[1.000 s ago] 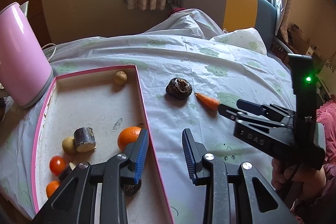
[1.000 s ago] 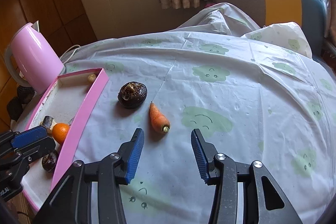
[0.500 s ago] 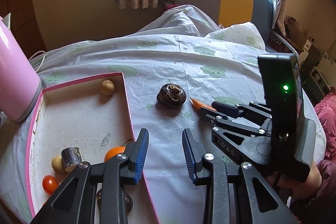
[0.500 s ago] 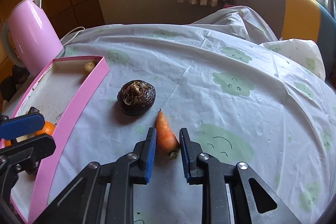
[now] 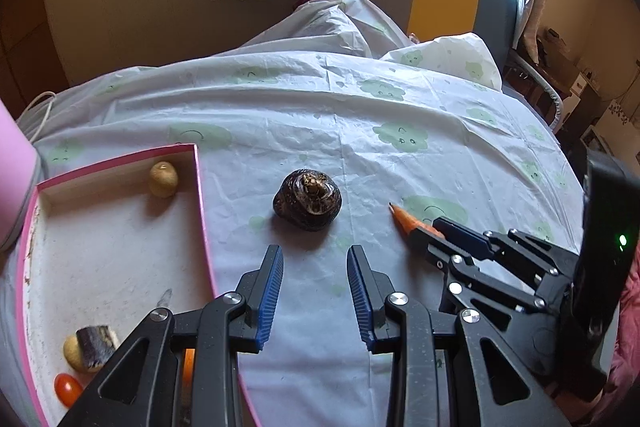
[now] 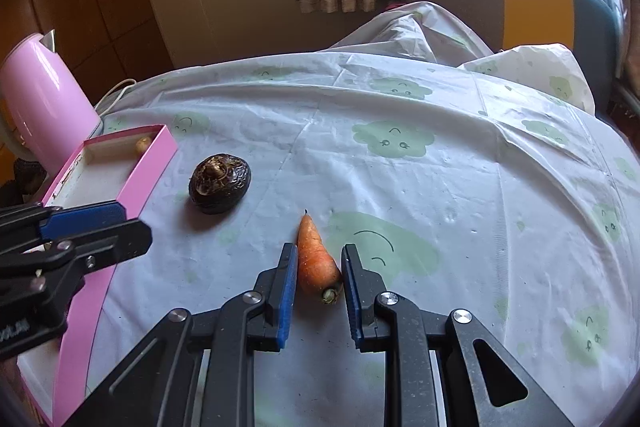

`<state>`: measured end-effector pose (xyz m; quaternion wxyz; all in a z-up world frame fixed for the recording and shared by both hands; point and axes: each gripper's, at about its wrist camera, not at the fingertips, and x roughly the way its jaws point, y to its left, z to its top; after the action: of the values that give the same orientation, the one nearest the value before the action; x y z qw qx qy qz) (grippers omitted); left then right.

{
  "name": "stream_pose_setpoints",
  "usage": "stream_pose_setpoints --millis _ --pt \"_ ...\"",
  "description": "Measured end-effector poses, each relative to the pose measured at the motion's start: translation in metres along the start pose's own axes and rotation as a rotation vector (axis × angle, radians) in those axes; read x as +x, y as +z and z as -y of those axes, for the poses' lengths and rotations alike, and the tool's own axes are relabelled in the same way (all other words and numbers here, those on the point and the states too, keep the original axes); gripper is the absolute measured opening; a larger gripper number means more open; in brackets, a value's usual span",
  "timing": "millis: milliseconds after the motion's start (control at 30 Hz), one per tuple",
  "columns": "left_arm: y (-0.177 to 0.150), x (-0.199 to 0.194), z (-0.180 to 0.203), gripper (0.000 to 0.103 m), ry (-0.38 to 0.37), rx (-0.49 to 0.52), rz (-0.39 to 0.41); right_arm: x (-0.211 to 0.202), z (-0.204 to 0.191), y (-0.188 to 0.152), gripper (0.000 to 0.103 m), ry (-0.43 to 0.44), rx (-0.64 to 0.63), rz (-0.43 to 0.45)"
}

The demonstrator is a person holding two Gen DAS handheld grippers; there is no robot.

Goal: Organize fruits
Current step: 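Grasp the dark wrinkled fruit with the left tool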

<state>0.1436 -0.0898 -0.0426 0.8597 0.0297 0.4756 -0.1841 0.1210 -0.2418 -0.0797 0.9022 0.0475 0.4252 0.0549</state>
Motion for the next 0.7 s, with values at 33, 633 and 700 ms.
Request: stream_pose_setpoints --millis 33,633,700 --pt "0.002 0.003 -0.001 0.033 -0.003 -0.01 -0.008 0.0 0.0 0.0 0.023 0.0 0.0 0.001" --pt "0.033 0.047 0.002 0.05 0.037 -0.018 -0.038 0.004 0.004 -0.002 0.023 0.023 0.028 -0.014" --pt "0.036 0.051 0.003 0.051 0.039 -0.015 -0.041 0.004 0.006 -0.001 0.023 0.034 0.037 -0.014"
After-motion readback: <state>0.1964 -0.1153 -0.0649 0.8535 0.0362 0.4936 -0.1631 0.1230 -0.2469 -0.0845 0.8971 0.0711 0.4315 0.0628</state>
